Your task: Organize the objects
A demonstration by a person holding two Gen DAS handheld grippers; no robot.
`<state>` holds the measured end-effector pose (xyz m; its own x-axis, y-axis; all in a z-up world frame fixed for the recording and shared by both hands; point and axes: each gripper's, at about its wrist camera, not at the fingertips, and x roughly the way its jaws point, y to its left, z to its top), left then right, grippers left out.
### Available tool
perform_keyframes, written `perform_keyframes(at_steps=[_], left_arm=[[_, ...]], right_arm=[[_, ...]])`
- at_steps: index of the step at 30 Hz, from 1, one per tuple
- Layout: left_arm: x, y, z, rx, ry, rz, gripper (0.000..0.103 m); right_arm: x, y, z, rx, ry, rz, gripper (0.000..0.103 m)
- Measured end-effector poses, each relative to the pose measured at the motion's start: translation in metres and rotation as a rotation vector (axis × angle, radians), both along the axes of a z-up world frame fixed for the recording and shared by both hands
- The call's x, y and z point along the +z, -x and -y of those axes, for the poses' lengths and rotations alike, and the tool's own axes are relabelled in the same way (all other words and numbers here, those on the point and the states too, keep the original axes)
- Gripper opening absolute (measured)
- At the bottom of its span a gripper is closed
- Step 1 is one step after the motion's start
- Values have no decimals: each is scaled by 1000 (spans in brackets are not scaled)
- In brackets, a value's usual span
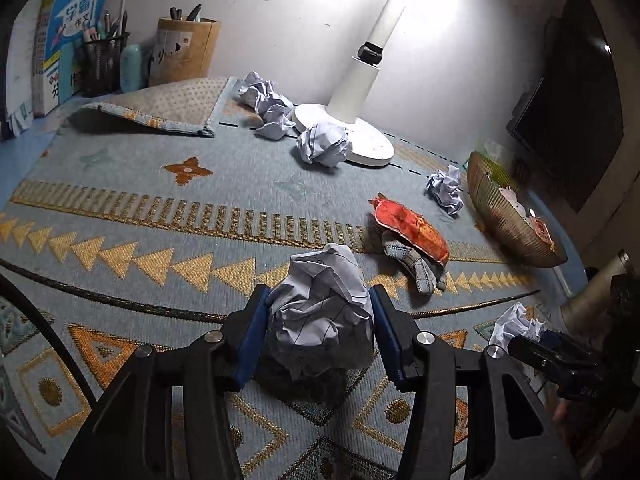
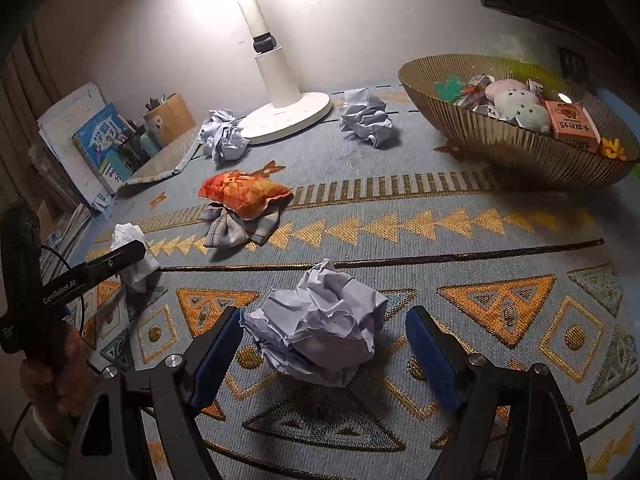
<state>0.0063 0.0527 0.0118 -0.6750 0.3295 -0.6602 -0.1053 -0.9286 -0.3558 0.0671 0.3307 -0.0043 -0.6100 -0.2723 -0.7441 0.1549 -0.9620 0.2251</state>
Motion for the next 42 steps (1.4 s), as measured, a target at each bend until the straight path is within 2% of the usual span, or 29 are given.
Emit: perform_keyframes(at_steps=[1, 2, 7, 10, 12, 14, 17, 21, 23, 27, 29, 30, 31, 32, 33, 35, 37, 40, 41, 42], left_arm=[[0, 0, 0, 1, -2, 1, 48], [0, -1, 0, -2, 0, 2, 48], [4, -5, -12, -1, 83, -13, 48], [11, -6, -28, -51, 128, -23, 47], [23, -3, -41, -85, 117, -35, 47], [43, 2, -57, -126, 90, -69, 47], [79, 22, -89, -206, 53, -128, 47], [119, 61, -143, -321, 6, -183, 47], [131, 78, -172, -367, 2, -209, 47], [135, 106, -224, -417, 24, -224, 47], [132, 117, -241, -428, 7, -229, 48], [129, 122, -246, -436, -15, -234, 54], [125, 127, -249, -432, -33, -233, 59], [121, 132, -249, -419, -46, -219, 71], [117, 136, -249, -408, -62, -200, 76], [111, 137, -242, -404, -96, -171, 76], [108, 133, -231, -396, -107, -145, 76], [108, 114, -205, -351, -90, -132, 76], [110, 99, -191, -293, -46, -152, 76], [113, 77, -176, -242, -6, -213, 76]], right_arm=[[1, -2, 4, 4, -24, -16, 68], [3, -5, 8, 8, -49, -38, 61], [7, -12, 20, 40, -102, -88, 58], [8, -15, 15, 44, -80, -79, 58], [13, -16, 8, 35, -76, -79, 58], [32, -16, -4, 5, -62, -114, 58], [75, -10, -34, -86, -35, -207, 58], [125, 14, -84, -277, -27, -326, 58], [136, 31, -106, -358, -17, -358, 58], [139, 69, -130, -430, -15, -343, 58], [139, 83, -139, -455, -23, -336, 61], [138, 91, -142, -446, -22, -335, 76], [136, 97, -146, -422, -21, -335, 80], [133, 101, -153, -424, -29, -329, 82], [130, 103, -160, -433, -23, -314, 82], [123, 95, -172, -474, 36, -295, 82], [120, 79, -173, -464, 69, -303, 82], [117, 55, -150, -417, -5, -307, 83], [115, 45, -138, -374, -31, -309, 84], [111, 34, -123, -317, -57, -309, 92]])
